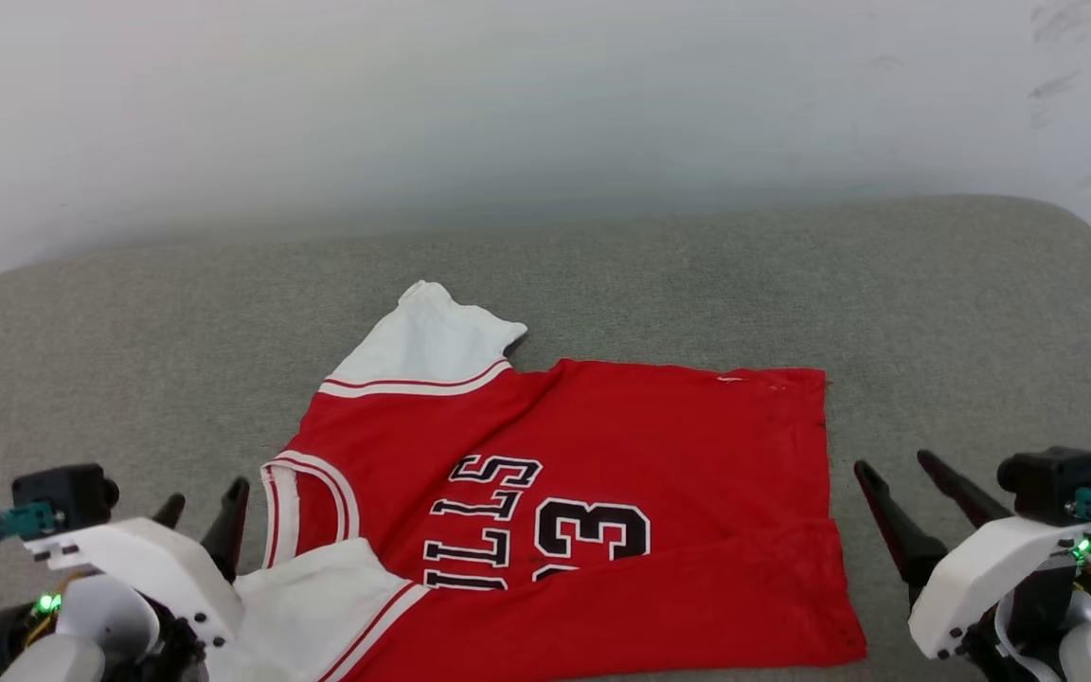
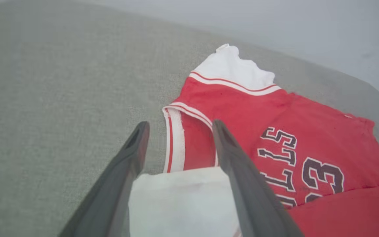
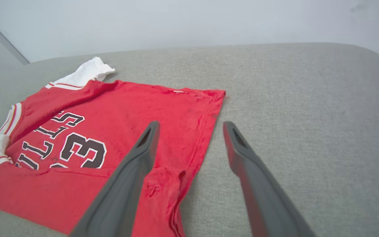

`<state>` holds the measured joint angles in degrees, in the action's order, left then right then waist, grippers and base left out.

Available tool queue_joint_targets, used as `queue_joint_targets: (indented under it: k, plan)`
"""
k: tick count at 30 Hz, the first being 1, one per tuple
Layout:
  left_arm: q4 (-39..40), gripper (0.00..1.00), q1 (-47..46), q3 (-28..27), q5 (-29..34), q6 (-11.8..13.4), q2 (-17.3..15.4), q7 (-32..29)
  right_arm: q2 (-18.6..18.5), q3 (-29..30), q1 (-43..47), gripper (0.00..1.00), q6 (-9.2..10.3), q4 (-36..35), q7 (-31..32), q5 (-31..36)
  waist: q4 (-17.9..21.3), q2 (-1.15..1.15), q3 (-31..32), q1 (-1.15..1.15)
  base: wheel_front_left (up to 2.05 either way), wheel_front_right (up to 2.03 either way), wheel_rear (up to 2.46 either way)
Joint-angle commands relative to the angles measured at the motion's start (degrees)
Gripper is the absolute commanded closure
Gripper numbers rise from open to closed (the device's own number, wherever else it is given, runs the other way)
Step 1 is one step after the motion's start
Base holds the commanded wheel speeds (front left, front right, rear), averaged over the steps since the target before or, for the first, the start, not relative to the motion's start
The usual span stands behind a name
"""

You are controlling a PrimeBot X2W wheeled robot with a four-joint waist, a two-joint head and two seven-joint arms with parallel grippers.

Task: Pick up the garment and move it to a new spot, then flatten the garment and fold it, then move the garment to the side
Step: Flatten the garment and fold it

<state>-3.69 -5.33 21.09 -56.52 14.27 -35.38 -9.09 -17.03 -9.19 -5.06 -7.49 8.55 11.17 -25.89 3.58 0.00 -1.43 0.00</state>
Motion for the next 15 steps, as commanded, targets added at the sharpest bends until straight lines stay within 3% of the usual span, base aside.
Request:
queue_joint_targets:
  k: [1, 7, 15]
  plan:
    - [0.3, 0.00, -1.2, -0.4, 0.5, 0.4, 0.0, 0.7, 0.5, 0.3, -0.9, 0.00, 0.01, -0.4, -0.9, 0.5, 1.2, 0.00, -0.9, 0.00, 0.00, 0.00, 0.00]
    - [0.8, 0.00, -9.6, -1.4, 4.7, 1.2, 0.2, 4.3, 3.8, 3.7, -4.6, 0.00, 0.01, -4.8, -7.2, 5.6, 4.5, 0.00, -6.5, 0.00, 0.00, 0.00, 0.00]
    - [-2.1, 0.00, -24.7, -1.6, 6.7, -0.6, -1.3, 1.3, 7.2, 4.2, -11.3, 0.00, 0.01, -10.2, -10.5, 7.9, 9.5, 0.00, -17.6, 0.00, 0.00, 0.00, 0.00]
